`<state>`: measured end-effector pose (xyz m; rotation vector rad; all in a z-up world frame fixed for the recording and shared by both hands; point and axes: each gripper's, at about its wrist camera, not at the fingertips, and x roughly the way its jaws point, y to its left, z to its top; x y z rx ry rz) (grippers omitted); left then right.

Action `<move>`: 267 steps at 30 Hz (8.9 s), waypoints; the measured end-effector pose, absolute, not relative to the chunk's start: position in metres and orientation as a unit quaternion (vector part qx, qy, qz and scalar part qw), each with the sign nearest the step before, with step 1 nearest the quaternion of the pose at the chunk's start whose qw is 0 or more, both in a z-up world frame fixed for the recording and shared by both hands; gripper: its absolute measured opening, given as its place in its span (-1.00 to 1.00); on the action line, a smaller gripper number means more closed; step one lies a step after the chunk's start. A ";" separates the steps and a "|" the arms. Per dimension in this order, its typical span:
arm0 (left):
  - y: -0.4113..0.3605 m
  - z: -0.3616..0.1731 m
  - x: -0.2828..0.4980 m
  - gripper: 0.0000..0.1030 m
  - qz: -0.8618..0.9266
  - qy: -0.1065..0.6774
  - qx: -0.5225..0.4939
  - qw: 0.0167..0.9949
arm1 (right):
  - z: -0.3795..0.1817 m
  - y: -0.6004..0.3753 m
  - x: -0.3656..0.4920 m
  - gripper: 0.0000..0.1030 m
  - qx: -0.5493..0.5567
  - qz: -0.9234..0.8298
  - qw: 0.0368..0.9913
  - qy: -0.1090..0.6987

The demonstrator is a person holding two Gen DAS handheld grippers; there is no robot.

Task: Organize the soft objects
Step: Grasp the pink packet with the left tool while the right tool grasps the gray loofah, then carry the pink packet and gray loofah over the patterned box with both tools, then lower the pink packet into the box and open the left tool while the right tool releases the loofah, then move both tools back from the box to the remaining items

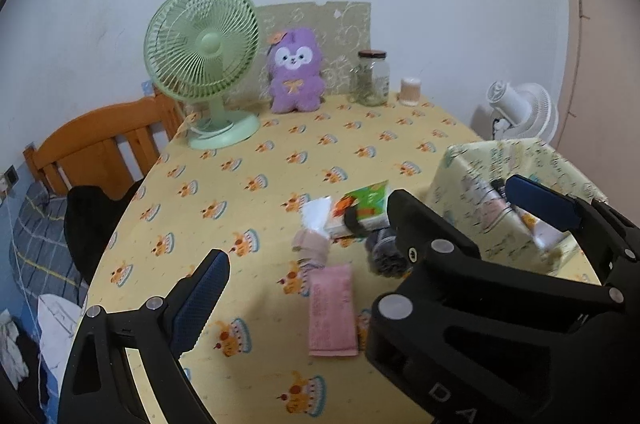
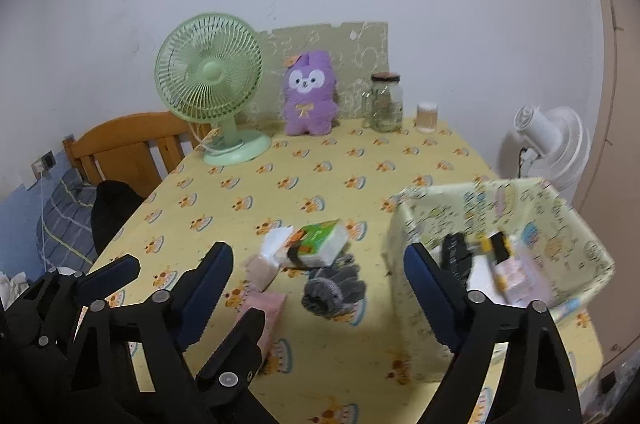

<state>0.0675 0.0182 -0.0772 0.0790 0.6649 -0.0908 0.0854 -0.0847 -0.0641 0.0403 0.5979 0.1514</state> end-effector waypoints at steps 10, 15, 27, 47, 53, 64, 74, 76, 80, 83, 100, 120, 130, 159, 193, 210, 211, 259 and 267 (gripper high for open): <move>0.033 -0.110 0.081 0.88 -0.041 0.369 0.022 0.928 | -0.098 -0.067 0.102 0.43 0.002 0.073 0.938 0.338; 0.037 -0.125 0.086 0.88 -0.042 0.388 0.020 0.921 | -0.114 -0.064 0.108 0.43 0.006 0.071 0.931 0.357; 0.036 -0.154 0.096 0.77 -0.058 0.425 0.015 0.903 | -0.146 -0.065 0.117 0.38 0.009 0.050 0.916 0.397; 0.035 -0.160 0.105 -0.24 -0.048 0.424 0.002 0.904 | -0.162 -0.068 0.131 0.33 0.027 0.040 0.905 0.423; 0.039 -0.155 0.112 -0.24 -0.029 0.413 0.007 0.910 | -0.160 -0.068 0.139 0.33 0.044 0.031 0.907 0.419; 0.042 -0.162 0.127 -0.24 -0.023 0.420 0.000 0.907 | -0.166 -0.068 0.158 0.13 0.023 0.011 0.903 0.430; 0.043 -0.159 0.122 -0.24 -0.024 0.416 0.008 0.909 | -0.164 -0.061 0.157 -0.11 0.013 0.045 0.901 0.432; 0.046 -0.159 0.119 -0.24 -0.024 0.419 0.004 0.908 | -0.163 -0.056 0.155 -0.12 0.014 0.063 0.898 0.435; 0.050 -0.154 0.112 -0.24 -0.017 0.414 0.003 0.910 | -0.160 -0.049 0.150 -0.12 0.013 0.080 0.897 0.434; 0.053 -0.149 0.106 -0.24 -0.013 0.409 0.000 0.913 | -0.154 -0.046 0.145 -0.12 0.014 0.088 0.899 0.429; 0.062 -0.111 0.080 -0.24 -0.009 0.371 -0.006 0.929 | -0.111 -0.042 0.117 -0.12 0.009 0.095 0.915 0.392; 0.063 -0.066 0.072 -0.24 0.003 0.329 -0.002 0.944 | -0.060 -0.041 0.107 -0.12 -0.001 0.102 0.932 0.348; 0.054 -0.054 0.074 -0.24 0.005 0.315 0.000 0.949 | -0.047 -0.051 0.109 -0.12 0.000 0.106 0.936 0.335; -0.006 -0.027 0.082 -0.23 -0.019 0.291 0.011 0.956 | -0.019 -0.109 0.113 -0.12 0.003 0.098 0.948 0.304; -0.090 -0.030 0.098 -0.23 -0.089 0.288 0.026 0.953 | -0.017 -0.195 0.116 -0.12 0.009 0.044 0.953 0.300; -0.141 -0.041 0.109 -0.23 -0.140 0.301 0.043 0.942 | -0.028 -0.244 0.117 -0.12 0.027 0.005 0.950 0.310; -0.143 -0.041 0.109 -0.23 -0.141 0.302 0.044 0.942 | -0.029 -0.247 0.118 -0.12 0.028 0.003 0.950 0.311; -0.166 -0.074 0.118 0.89 -0.153 0.365 0.090 0.914 | -0.073 -0.270 0.121 0.71 0.096 -0.034 0.922 0.373; -0.151 -0.064 0.112 0.91 -0.163 0.359 0.078 0.916 | -0.060 -0.257 0.112 0.71 0.074 -0.043 0.928 0.362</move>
